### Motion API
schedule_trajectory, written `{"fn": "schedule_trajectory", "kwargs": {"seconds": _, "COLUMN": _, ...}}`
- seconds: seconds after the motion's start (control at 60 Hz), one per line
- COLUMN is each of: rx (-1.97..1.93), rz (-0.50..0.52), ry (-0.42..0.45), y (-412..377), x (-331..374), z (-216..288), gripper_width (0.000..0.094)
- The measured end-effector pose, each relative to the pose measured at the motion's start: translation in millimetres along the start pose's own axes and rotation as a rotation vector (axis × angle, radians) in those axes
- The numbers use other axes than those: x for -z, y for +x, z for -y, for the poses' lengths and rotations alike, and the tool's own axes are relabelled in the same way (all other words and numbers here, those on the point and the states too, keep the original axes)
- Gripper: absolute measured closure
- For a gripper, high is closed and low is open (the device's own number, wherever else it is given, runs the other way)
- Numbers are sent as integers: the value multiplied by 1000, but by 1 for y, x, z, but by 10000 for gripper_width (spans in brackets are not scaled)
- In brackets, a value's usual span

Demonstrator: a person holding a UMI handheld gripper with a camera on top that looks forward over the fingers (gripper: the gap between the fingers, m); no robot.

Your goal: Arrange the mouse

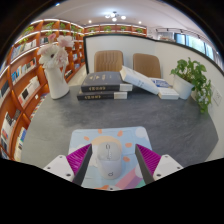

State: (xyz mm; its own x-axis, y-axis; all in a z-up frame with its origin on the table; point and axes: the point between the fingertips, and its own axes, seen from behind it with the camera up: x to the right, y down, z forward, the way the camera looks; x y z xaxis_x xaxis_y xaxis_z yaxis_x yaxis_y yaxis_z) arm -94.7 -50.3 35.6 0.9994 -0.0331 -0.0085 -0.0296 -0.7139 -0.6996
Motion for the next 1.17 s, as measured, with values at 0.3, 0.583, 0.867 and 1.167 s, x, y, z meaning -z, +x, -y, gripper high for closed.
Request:
{"fn": "schedule_trajectory", "kwargs": {"seconds": 0.3, "rx": -8, "rz": 7, "ry": 161, "y": 49, "x": 115, "z": 83, "gripper_width": 71}}
{"fn": "schedule_trajectory", "kwargs": {"seconds": 0.583, "rx": 48, "rz": 2, "ry": 227, "y": 132, "x": 195, "z": 89, "gripper_width": 75}}
{"fn": "schedule_trajectory", "kwargs": {"seconds": 0.867, "rx": 27, "rz": 20, "ry": 200, "y": 187, "x": 220, "z": 57, "gripper_width": 83}}
{"fn": "schedule_trajectory", "kwargs": {"seconds": 1.167, "rx": 1, "rz": 22, "ry": 191, "y": 205, "x": 228, "z": 45, "gripper_width": 82}}
